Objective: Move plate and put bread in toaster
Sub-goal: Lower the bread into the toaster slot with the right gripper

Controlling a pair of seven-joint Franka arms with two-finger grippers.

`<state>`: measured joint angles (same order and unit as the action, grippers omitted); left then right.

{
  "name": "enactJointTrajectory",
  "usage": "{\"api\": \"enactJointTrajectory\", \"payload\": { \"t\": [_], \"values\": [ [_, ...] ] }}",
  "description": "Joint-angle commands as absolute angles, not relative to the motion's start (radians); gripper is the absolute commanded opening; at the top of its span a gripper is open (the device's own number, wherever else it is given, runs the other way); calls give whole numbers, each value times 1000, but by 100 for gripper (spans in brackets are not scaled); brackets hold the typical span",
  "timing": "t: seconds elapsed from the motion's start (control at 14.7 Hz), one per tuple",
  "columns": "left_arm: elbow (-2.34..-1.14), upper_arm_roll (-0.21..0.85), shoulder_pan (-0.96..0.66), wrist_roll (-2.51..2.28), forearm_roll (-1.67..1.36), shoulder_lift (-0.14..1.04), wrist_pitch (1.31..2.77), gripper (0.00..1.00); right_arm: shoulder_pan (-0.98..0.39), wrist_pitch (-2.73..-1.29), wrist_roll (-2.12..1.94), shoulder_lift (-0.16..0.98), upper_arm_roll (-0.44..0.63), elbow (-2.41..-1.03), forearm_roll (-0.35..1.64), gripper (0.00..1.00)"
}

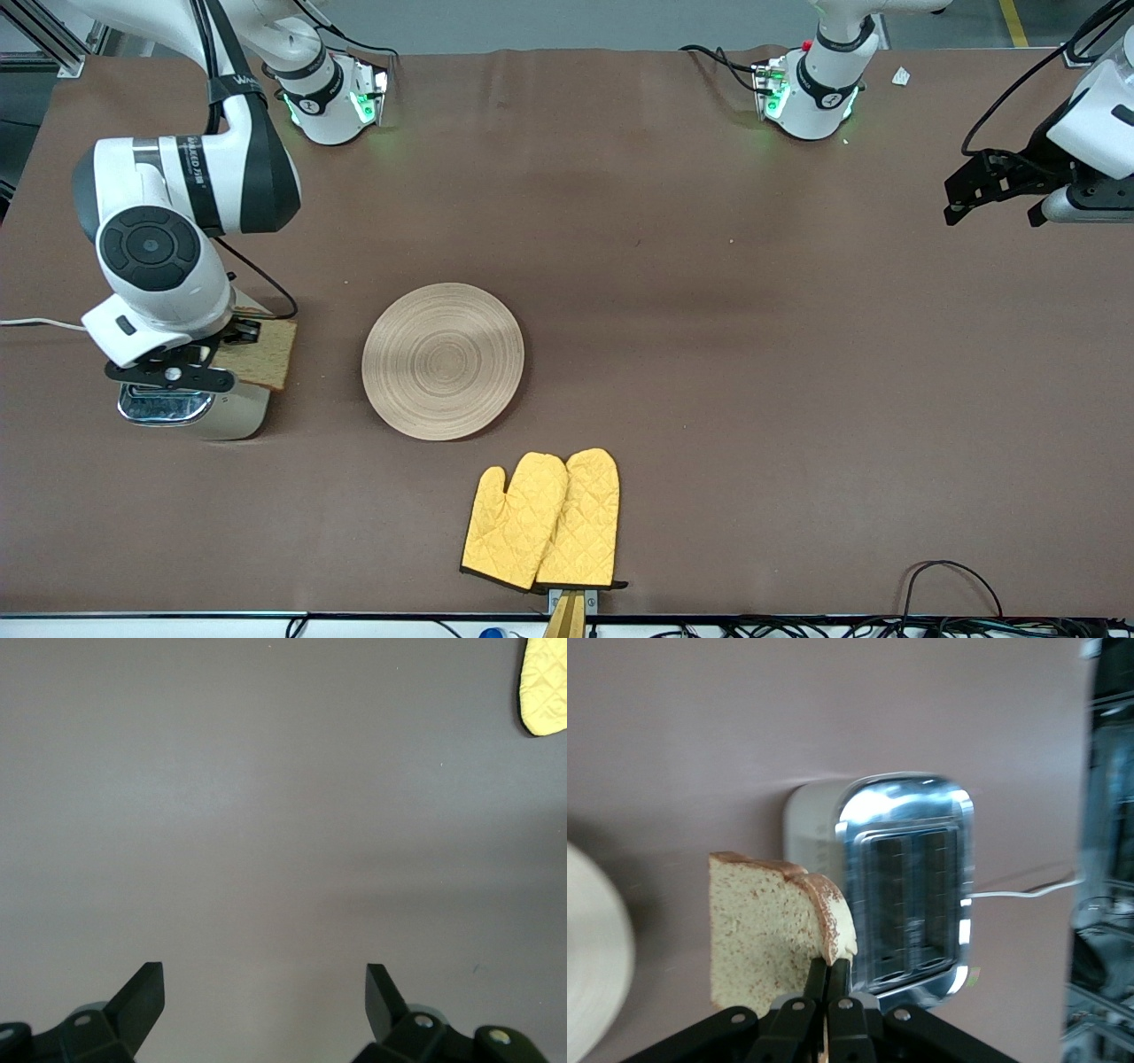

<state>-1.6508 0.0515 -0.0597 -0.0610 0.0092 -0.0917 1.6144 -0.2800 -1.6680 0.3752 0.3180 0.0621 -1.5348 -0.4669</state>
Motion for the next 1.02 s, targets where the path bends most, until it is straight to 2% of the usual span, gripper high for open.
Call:
{"api": "enactJointTrajectory", "payload": {
  "t": [0.0, 0.2, 0.41, 0.61, 0.95],
  "values": [
    [-1632, 46, -64, -63, 5, -80, 1618, 100, -233, -1651, 396, 324, 49, -1505, -599, 2],
    [-1629, 46, -63, -61, 5, -78, 1618, 100, -195, -1651, 387, 313, 49, -1511, -656, 2],
    [-1629, 46, -61, -64, 5, -77, 1618, 100, -163, -1663, 385, 284, 49, -1578, -687, 1],
    [-1628, 46, -63, -64, 5, -74, 1618, 100, -164, -1658, 384, 273, 48, -1604, -695, 1],
    [-1628, 46, -54, -57, 5, -72, 1618, 100, -184, -1670, 383, 229, 41, -1735, -721, 1]
  ]
}}
